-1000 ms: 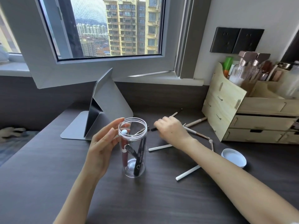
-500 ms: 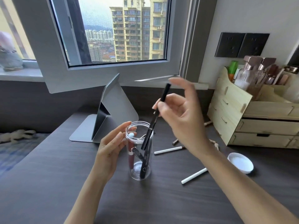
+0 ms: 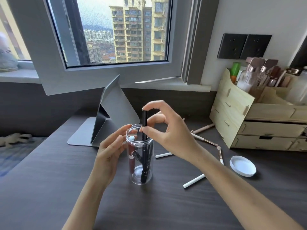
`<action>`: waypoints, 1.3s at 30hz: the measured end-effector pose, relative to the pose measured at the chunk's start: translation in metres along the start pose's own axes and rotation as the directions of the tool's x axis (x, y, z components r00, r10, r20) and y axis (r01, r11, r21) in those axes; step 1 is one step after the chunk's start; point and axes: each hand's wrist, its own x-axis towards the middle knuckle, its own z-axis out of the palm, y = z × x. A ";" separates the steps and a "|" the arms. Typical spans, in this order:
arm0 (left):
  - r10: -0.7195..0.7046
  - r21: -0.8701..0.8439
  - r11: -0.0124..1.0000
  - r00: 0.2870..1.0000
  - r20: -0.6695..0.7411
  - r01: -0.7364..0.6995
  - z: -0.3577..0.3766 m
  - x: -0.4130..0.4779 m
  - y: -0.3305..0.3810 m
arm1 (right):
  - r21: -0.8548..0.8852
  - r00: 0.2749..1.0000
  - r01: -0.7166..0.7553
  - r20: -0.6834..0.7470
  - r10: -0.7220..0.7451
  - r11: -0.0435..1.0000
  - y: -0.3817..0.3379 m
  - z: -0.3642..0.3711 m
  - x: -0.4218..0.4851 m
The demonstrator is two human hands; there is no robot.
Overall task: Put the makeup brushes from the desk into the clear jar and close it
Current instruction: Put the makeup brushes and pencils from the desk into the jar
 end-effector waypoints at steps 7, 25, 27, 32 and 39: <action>0.001 -0.002 1.000 1.000 -0.012 -0.001 0.001 0.001 -0.001 | 0.104 0.997 0.021 -0.073 -0.013 0.994 0.016 -0.019 0.005; 0.010 -0.008 1.000 1.000 -0.015 -0.010 -0.001 0.002 -0.001 | -0.701 0.961 0.104 0.253 0.111 0.705 0.145 0.023 0.032; 0.000 -0.014 1.000 1.000 -0.023 0.000 -0.001 0.002 -0.001 | -0.547 0.984 -0.080 0.092 0.155 0.833 0.133 0.002 0.026; -0.018 -0.027 1.000 0.999 -0.036 0.017 0.000 0.002 -0.001 | -0.349 0.996 0.006 -0.084 -0.038 0.937 0.070 -0.055 0.012; -0.025 -0.024 0.999 0.999 -0.034 0.024 0.000 0.002 -0.002 | -0.591 0.890 0.452 0.353 -0.289 0.668 -0.004 -0.049 0.020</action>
